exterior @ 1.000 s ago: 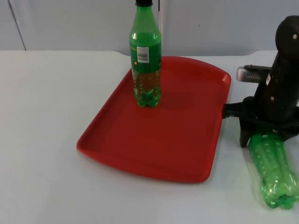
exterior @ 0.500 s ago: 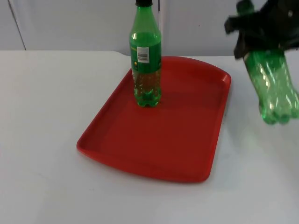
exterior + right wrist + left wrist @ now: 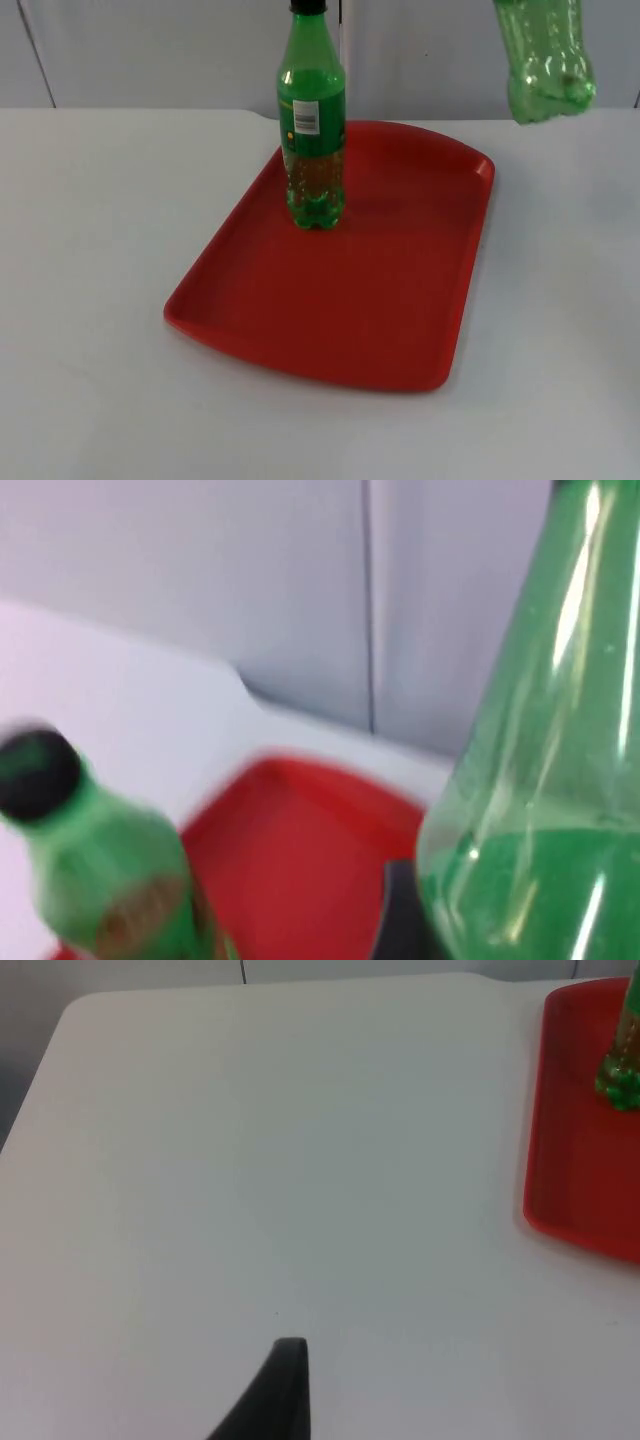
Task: Place the bottle upright on the tray.
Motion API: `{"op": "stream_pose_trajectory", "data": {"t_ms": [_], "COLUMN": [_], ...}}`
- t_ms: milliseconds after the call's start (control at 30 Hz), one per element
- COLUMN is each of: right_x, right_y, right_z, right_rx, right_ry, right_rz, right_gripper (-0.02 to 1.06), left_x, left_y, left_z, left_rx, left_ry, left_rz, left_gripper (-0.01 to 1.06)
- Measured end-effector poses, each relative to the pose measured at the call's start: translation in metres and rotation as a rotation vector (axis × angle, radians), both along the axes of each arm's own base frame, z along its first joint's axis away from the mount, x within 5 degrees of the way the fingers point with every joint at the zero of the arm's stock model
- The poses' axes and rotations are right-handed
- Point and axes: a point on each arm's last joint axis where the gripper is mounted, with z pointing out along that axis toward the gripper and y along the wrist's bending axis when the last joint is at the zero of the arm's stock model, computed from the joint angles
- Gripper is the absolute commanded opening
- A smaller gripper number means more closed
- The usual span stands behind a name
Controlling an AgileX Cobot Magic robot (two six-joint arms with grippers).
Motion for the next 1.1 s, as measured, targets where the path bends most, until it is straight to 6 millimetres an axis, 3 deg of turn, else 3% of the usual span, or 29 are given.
{"op": "stream_pose_trajectory", "data": {"t_ms": [233,433,600,933,1100], "right_x": [0.004,0.014,0.026,0.056,0.061], "right_y": [0.011,0.013,0.019,0.033,0.034], "right_z": [0.027,0.027,0.01,-0.079,-0.104], "right_rx": [0.066,0.108,0.163,0.28,0.293], "right_ry": [-0.311,-0.445,-0.533,-0.637,-0.627], "right_rz": [0.047,0.042,0.037,0.023,0.009], "right_gripper": [0.0,0.0,0.0,0.0,0.0], "left_x": [0.0,0.0,0.0,0.0,0.0], "left_y": [0.0,0.0,0.0,0.0,0.0], "left_z": [0.0,0.0,0.0,0.0,0.0], "left_rx": [0.002,0.003,0.003,0.003,0.003], "left_ry": [0.0,0.0,0.0,0.0,0.0], "left_rz": [0.001,0.002,0.002,0.002,0.002], "left_gripper": [1.04,1.04,1.04,1.04,1.04]}}
